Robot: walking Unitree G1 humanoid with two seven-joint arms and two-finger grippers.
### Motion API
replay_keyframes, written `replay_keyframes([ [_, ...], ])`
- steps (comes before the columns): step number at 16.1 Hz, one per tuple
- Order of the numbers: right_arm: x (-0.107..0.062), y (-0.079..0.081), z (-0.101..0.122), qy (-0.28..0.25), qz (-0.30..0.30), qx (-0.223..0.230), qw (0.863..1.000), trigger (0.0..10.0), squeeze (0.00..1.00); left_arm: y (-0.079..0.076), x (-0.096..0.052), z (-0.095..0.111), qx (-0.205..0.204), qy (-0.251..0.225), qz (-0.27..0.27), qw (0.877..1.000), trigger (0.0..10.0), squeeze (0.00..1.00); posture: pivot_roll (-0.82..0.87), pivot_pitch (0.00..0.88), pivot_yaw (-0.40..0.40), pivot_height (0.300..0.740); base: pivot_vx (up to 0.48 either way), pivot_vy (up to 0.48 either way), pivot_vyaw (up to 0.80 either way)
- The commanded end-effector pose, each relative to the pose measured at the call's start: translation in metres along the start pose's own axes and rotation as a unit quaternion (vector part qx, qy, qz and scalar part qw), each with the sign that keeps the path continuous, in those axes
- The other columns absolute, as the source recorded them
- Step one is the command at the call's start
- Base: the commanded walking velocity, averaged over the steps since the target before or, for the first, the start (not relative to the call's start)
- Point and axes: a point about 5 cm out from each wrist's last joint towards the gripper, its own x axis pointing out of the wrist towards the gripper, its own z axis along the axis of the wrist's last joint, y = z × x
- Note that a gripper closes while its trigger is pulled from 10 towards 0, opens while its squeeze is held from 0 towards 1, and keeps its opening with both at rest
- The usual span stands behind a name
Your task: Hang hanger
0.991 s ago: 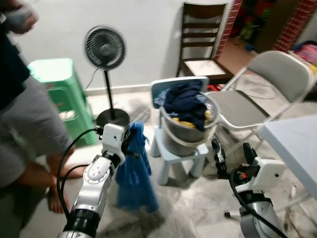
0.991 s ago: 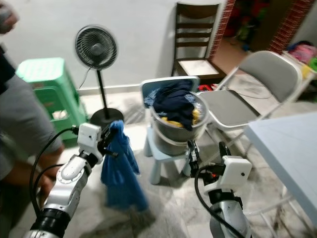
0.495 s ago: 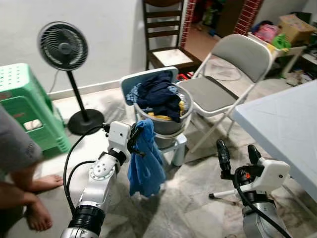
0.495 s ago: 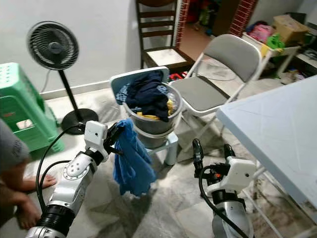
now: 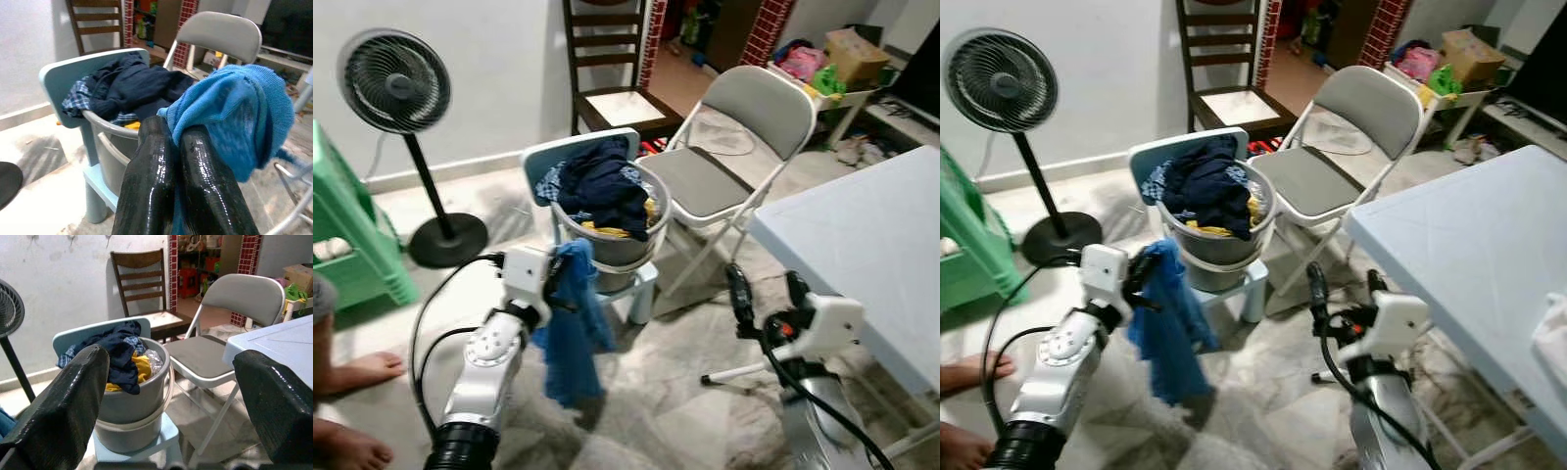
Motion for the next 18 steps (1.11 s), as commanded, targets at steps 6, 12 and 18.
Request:
replay_keyframes([
  [6, 0.016, -0.008, -0.005, 0.014, 0.011, -0.016, 1.0, 10.0, 0.0, 0.002, 0.002, 0.01, -0.021, -0.021, 0.047, 0.998, 10.0, 0.0, 0.32, 0.052, -0.234, 0.74, 0.0, 0.0, -0.8],
  [12, 0.023, -0.008, -0.003, 0.005, 0.002, -0.01, 1.0, 10.0, 0.0, -0.008, 0.007, 0.016, -0.031, -0.032, 0.017, 0.999, 10.0, 0.0, 0.33, 0.059, -0.222, 0.74, 0.0, 0.0, -0.8],
  [18, 0.023, -0.002, -0.005, 0.004, 0.004, -0.003, 1.0, 10.0, 0.0, -0.012, 0.015, 0.022, -0.039, -0.036, 0.009, 0.999, 10.0, 0.0, 0.3, 0.077, -0.223, 0.74, 0.0, 0.0, -0.8],
])
